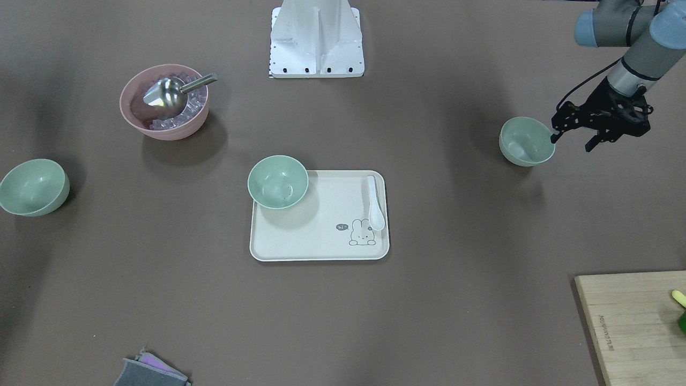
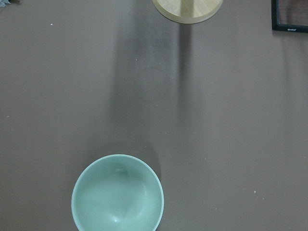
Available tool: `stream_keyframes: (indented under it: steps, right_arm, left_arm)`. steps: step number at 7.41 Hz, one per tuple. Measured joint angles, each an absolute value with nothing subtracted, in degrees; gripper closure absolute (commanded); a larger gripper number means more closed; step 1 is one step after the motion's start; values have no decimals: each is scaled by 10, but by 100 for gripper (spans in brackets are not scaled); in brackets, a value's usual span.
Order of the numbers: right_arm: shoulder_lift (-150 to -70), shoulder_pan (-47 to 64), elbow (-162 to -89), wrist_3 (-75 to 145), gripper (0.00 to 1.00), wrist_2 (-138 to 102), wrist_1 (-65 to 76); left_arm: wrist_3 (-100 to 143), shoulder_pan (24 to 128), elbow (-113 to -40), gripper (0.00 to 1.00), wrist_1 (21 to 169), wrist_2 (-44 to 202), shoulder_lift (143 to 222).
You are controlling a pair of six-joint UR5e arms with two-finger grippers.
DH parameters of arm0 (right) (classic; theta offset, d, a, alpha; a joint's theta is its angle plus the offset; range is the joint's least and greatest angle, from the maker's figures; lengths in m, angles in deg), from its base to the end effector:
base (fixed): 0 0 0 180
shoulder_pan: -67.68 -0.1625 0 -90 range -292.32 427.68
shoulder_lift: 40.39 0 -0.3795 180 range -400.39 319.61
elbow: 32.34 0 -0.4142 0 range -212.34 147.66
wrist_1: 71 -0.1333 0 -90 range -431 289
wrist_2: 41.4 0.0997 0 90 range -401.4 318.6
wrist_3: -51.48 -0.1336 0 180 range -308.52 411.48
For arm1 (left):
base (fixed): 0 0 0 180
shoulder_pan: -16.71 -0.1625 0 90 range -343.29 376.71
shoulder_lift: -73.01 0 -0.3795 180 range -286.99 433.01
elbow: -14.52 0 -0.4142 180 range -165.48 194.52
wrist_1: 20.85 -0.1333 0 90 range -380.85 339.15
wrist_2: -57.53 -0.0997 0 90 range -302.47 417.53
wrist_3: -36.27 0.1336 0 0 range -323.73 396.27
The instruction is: Stack green bowls together
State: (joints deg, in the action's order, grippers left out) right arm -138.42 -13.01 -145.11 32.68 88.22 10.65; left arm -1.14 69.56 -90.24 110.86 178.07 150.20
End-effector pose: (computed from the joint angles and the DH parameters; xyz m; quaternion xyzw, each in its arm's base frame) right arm -0.0301 -0.4811 0.4885 0.1020 -0.3678 0.0087 0.9242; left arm 0.2386 -0.4232 0.5329 0.1373 0.4118 0.0959 0.8957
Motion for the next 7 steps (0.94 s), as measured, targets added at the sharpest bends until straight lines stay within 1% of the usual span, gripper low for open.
stream_keyframes:
  steps: [1, 2, 3, 7]
  right_arm:
    - [-1384, -130, -1451, 327, 0, 882, 107]
    - [-1385, -130, -1451, 327, 0, 882, 106]
    - [-1385, -130, -1451, 327, 0, 882, 107]
    - [-1386, -130, -1451, 327, 0, 882, 107]
  left_arm:
    - [-11, 683, -902, 56, 1112, 1777, 1501]
    - [-11, 673, -902, 62, 1113, 1774, 1501]
    - [-10, 666, -902, 63, 1113, 1770, 1501]
    - [-9, 656, -896, 71, 1114, 1757, 1501]
